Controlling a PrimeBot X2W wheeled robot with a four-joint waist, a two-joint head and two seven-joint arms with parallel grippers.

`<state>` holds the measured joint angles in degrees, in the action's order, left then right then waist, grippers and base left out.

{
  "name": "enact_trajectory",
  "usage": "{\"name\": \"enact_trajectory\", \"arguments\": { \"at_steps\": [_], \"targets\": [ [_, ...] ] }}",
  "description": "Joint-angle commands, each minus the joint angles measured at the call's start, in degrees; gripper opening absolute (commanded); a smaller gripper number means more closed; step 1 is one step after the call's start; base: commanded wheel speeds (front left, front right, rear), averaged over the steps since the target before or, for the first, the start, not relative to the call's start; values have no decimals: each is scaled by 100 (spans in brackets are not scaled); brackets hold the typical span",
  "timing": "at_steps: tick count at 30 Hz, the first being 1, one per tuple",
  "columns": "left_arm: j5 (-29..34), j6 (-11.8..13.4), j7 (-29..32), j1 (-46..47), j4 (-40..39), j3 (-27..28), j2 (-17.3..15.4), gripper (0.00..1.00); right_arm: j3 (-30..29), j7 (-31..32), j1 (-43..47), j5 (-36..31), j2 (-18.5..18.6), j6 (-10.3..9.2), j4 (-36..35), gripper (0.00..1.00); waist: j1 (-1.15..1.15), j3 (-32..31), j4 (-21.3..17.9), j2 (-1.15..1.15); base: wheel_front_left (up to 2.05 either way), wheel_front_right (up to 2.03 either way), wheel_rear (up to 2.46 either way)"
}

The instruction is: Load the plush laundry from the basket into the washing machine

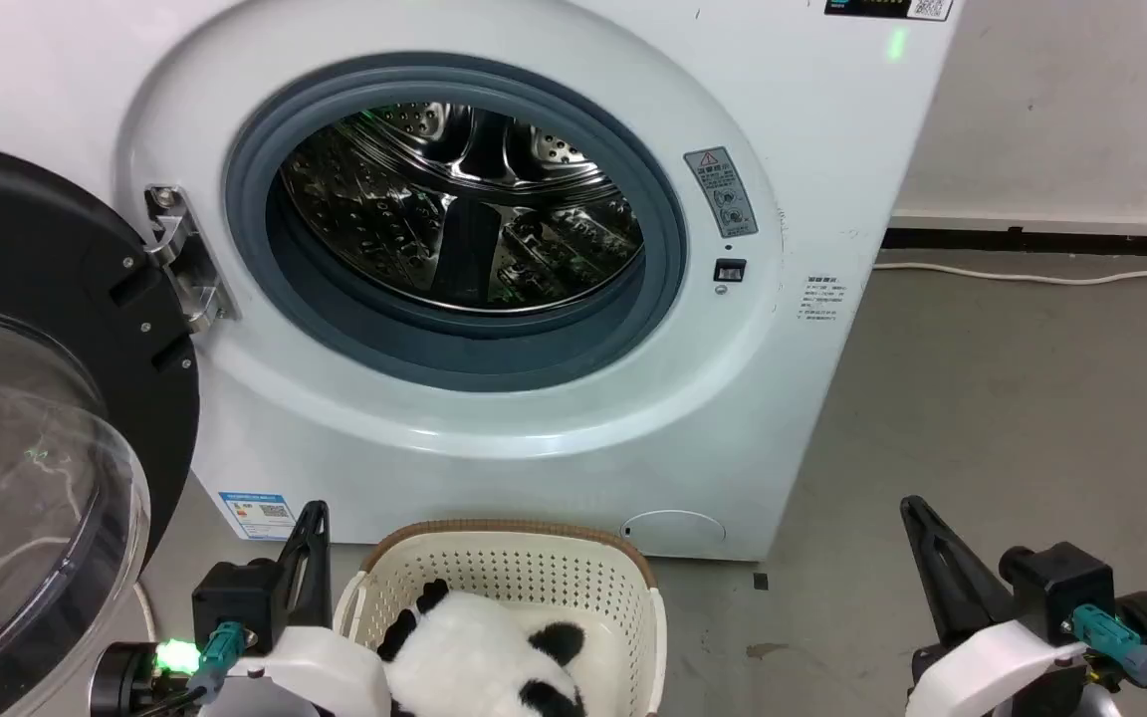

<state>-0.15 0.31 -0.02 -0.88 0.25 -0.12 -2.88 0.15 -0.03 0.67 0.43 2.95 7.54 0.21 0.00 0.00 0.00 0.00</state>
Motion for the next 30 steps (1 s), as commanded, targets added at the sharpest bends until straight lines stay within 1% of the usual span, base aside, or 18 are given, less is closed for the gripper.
{"name": "enact_trajectory", "arguments": {
  "at_steps": [1, 25, 27, 28, 30],
  "targets": [
    [15, -31, 2, 88, -25, 12, 1, 0, -15, 3, -67, -43, -7, -5, -21, 0, 0, 0, 0, 0, 0, 0, 0],
    [15, -31, 2, 88, -25, 12, 1, 0, -15, 3, -67, -43, -7, -5, -21, 0, 0, 0, 0, 0, 0, 0, 0],
    [0, 0, -1, 0, 0, 0, 0, 0, 0, -1, 0, 1, 0, 0, 0, 0, 0, 0, 0, 0, 0, 0, 0],
    [0, 2, -3, -2, 1, -2, 0, 100, 3, -2, 2, 5, 0, 0, 1, 100, 0, 0, 0, 0, 0, 0, 0],
    [-1, 3, -3, -3, 2, -6, 0, 100, 6, -3, 2, 7, 0, 0, 1, 100, 0, 0, 0, 0, 0, 0, 0]
  ]
}}
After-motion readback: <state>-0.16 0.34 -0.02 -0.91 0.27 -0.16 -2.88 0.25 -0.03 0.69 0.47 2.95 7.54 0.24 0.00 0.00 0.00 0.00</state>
